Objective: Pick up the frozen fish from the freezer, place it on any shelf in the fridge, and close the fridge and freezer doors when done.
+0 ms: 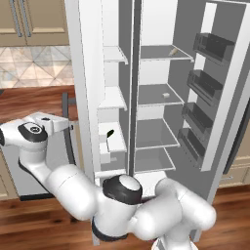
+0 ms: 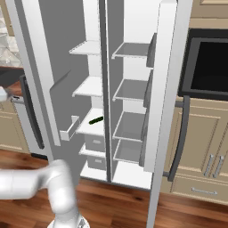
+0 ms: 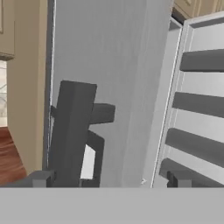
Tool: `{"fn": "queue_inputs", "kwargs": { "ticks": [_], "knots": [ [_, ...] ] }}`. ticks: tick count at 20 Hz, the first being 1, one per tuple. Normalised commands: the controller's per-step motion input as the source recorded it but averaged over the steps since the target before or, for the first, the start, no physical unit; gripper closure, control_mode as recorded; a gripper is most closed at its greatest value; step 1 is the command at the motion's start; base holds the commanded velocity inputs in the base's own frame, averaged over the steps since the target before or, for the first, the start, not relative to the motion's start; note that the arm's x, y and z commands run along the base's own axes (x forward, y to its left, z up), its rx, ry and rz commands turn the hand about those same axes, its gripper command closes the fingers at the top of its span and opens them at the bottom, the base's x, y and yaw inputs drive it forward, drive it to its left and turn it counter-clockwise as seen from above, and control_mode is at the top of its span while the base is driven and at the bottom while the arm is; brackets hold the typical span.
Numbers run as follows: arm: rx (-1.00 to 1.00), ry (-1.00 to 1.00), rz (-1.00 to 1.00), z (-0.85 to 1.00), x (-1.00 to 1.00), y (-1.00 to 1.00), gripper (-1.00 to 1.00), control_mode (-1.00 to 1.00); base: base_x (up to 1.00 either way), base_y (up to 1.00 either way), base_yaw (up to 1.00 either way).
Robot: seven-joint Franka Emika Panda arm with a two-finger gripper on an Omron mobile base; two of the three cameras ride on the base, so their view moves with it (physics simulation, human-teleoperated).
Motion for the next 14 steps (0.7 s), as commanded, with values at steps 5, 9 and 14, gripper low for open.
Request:
{"fn": "queue_inputs", "kwargs": {
  "ticks": [5,9,14],
  "knots": [
    [-0.02,0.0,-0.03,-0.08,0.63,0.18,-1.0,-1.0,0.0,0.0,0.0],
    [-0.02,0.0,-0.01,-0.07,0.41,0.0,-1.0,-1.0,0.0,0.0,0.0],
    [-0.01,0.05,-0.04,-0.03,0.02,-0.32,-1.0,-1.0,0.0,0.0,0.0]
  ]
}}
